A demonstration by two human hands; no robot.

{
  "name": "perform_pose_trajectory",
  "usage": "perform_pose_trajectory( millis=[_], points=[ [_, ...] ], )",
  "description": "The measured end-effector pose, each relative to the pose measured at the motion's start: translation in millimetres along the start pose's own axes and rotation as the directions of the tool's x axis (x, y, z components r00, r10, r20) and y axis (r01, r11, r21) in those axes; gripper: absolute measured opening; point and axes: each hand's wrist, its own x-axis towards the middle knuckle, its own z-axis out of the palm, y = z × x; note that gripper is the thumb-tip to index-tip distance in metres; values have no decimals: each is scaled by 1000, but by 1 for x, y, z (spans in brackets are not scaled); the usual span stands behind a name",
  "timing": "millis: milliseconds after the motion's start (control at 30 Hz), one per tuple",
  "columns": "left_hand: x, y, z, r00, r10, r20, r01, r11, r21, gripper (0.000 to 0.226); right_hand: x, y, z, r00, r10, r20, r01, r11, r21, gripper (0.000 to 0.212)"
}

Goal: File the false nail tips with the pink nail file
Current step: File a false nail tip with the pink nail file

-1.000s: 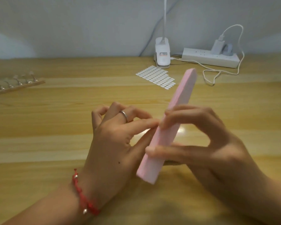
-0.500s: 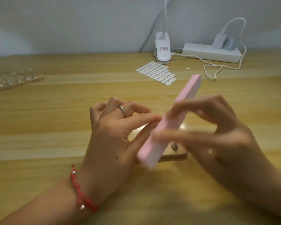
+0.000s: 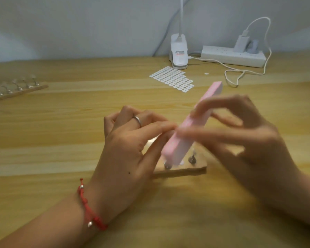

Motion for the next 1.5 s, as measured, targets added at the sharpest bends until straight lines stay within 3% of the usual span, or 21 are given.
perform_pose_trajectory(
  millis=[67,133,267,367,467,533,633,767,867,967,1033,1133,1233,1367,1500],
  points=[
    [0,1,-1,999,-20,-30,19,999,-30,16,8,18,-8,989,133,-66,-135,990,-32,37],
    [-1,3,0,999,-13,-31,11,999,-52,14,10,26,-15,982,154,-114,-162,985,-62,40],
    [0,4,0,1000,1,-3,-1,996,-92,15,2,6,-8,992,-80,-93,77,996,-42,42],
    [-1,5,0,999,36,40,-30,989,-143,19,3,5,-10,965,-260,-26,248,943,-223,39],
    [-1,5,0,999,38,30,-31,980,-198,16,8,12,-16,963,-261,-62,227,916,-330,32],
    [-2,5,1,998,51,34,-44,980,-195,18,4,5,-7,975,-204,-92,179,959,-220,32],
    [-2,5,0,997,70,35,-62,979,-193,18,1,0,-4,946,-320,-52,295,917,-270,46],
    [-1,4,0,999,52,-5,-52,982,-184,18,5,3,-7,969,-236,-70,215,949,-229,34],
    [-1,4,1,997,73,-4,-72,979,-190,18,0,-5,-3,953,-302,-15,291,930,-224,42],
    [-1,2,1,997,55,-48,-63,983,-170,16,8,2,-11,976,-204,-76,182,955,-234,33],
    [-2,2,1,998,55,-34,-60,982,-181,18,5,-7,-3,989,-144,-38,138,980,-143,27],
    [-3,1,1,997,72,-26,-76,975,-208,15,-1,-13,2,964,-262,44,265,950,-166,29],
    [-1,2,2,999,21,-47,-33,962,-270,15,8,-2,-7,985,-157,-69,141,971,-194,32],
    [-4,3,1,999,27,-18,-31,963,-267,17,-5,-16,8,962,-271,12,271,956,-115,33],
    [-1,3,1,998,42,-35,-49,969,-242,14,5,1,-8,990,-110,-85,99,987,-125,38]
  ],
)
